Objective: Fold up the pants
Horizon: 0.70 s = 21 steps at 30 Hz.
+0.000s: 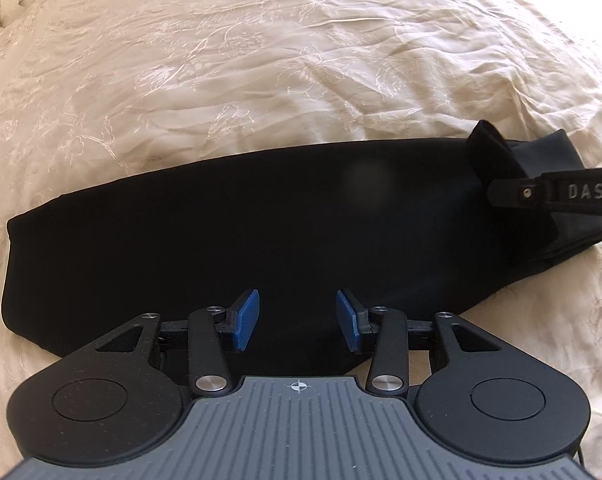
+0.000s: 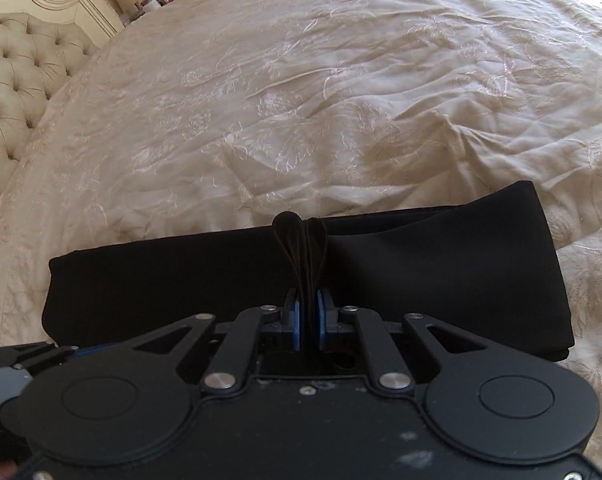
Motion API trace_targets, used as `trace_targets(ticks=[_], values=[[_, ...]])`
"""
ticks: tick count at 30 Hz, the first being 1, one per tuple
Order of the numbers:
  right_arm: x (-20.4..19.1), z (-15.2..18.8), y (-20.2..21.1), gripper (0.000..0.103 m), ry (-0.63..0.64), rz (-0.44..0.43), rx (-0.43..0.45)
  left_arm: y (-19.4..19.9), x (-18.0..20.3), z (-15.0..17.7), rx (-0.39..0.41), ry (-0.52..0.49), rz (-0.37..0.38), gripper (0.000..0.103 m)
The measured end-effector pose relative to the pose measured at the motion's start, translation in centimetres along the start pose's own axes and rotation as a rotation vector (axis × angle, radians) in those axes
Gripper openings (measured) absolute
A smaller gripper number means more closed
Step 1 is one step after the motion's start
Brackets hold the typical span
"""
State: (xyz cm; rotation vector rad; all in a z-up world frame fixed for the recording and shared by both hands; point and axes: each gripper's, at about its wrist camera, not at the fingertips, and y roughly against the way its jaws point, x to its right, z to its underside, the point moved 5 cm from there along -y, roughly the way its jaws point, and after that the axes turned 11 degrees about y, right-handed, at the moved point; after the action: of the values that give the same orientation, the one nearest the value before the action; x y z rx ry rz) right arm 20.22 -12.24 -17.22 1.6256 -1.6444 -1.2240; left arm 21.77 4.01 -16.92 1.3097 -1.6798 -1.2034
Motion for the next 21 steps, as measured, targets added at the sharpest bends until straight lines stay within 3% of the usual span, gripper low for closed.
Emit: trace_targets(ticks=[6,7,9,12,18,21], values=[[-1.7,-0.1,-1.3,0.012,-0.002,0.022,0.021,-0.4,-0.9,-1.1,0.004,-0.003,0.034,0.042],[-1.8,-0.2,-1.5,0.014,-0.005,0.02,0.027,-0.5,-0.9,-1.2,0.002,-0.008,0.038,0.042],[-2.0,-0.4,-1.8,0.028,-0.014,0.009,0.039,-0.5,-0.8,-1.5,0.004,-0.019,0.041,0.042],[-2.3,-0.6,-1.7,0.029,-0.005,0.003,0.019,-0.4,-0.5,-1.9,0.01,-0.01,0.044,0.042],[-0.8,-0.7,3.6,0.03,0.0,-0.109,0.117,0.7,1.4,-3.4,0.031,0.052,0.073,0.042],[2.5,-0.5,6.5,0.03,-0.054,-0.069,0.152,0.8,3.9,-4.2,0.031,0.046,0.108,0.042]])
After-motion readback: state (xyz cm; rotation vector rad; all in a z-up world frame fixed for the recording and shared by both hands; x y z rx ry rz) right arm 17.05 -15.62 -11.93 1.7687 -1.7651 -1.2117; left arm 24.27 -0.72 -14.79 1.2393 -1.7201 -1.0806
